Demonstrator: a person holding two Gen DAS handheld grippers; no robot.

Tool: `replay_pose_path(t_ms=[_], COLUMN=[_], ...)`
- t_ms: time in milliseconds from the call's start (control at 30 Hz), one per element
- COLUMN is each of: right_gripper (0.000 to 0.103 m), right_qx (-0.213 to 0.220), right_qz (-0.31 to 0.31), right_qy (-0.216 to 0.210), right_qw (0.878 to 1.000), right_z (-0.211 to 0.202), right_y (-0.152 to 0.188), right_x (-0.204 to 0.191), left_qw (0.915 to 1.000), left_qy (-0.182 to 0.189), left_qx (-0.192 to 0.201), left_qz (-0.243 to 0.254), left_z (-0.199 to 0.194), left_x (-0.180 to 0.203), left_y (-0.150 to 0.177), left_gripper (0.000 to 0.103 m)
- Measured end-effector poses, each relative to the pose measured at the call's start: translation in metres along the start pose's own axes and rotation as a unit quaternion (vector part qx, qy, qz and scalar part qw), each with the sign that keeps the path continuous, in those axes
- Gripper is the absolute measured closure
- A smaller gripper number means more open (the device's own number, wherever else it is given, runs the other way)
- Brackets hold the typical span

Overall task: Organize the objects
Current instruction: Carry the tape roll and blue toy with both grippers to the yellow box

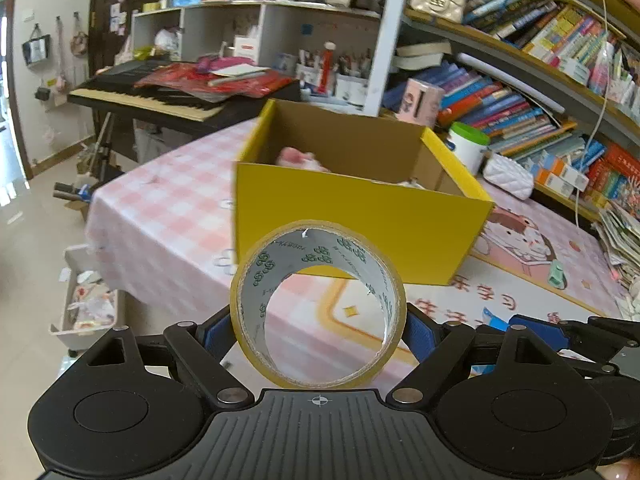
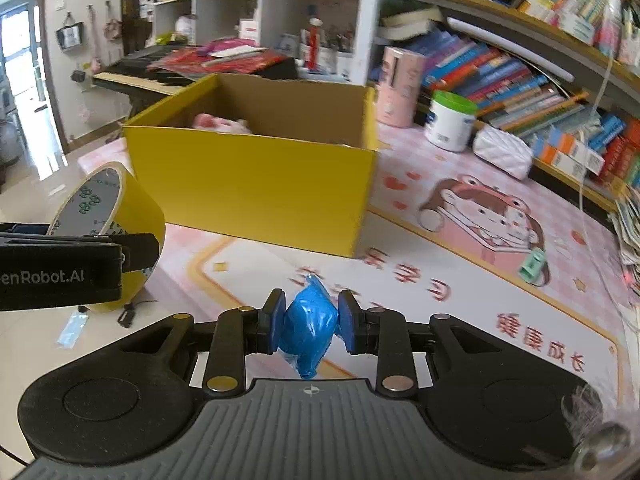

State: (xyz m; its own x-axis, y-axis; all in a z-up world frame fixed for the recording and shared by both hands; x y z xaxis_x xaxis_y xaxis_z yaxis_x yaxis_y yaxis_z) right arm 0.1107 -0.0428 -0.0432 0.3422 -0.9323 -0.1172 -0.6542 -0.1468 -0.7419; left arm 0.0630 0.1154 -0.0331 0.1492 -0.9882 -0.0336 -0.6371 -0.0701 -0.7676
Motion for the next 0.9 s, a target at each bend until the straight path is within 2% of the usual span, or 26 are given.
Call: replay_pose_path(t_ms=[500, 767, 900], right_gripper=[0.076, 0.076, 0.076], right_qx=[0.02, 0.023, 0.039], right_qz=[-0.023, -0.03, -0.026], right_qy=[-0.026, -0.025, -0.019], right_qw=[0.999, 0.999, 0.999], right_z=[-0.016, -0.021, -0.023], right_y=[0.009, 0.01, 0.002], right_x=[-0.067, -0.077, -0.073], left_qw=[0.9994, 0.9991, 0.9986], left_qy=[-0.022, -0.013, -0.009], left_qx=[0.025, 0.037, 0.051], left_qz=[-0.011, -0.012, -0.009], left_z=[-0.037, -0.041, -0.039], left_x=[-0.053, -0.057, -0.054], left_y=[0.017, 0.015, 0.005], left_gripper=[0.018, 0.018, 0.018])
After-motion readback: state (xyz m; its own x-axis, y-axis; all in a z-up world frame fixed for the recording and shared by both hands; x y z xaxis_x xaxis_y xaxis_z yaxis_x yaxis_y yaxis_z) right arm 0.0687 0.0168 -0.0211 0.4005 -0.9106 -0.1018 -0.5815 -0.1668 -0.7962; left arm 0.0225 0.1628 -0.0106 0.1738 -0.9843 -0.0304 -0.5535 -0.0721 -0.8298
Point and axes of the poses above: each gripper's, at about its wrist camera, not at the fingertips, and z roughly the way its jaws point, x to its right, y to its underside, the point moved 3 cm from there along z, roughly the way its jaws point, and after that the axes turned 14 degrees about z, right-handed, at the moved point
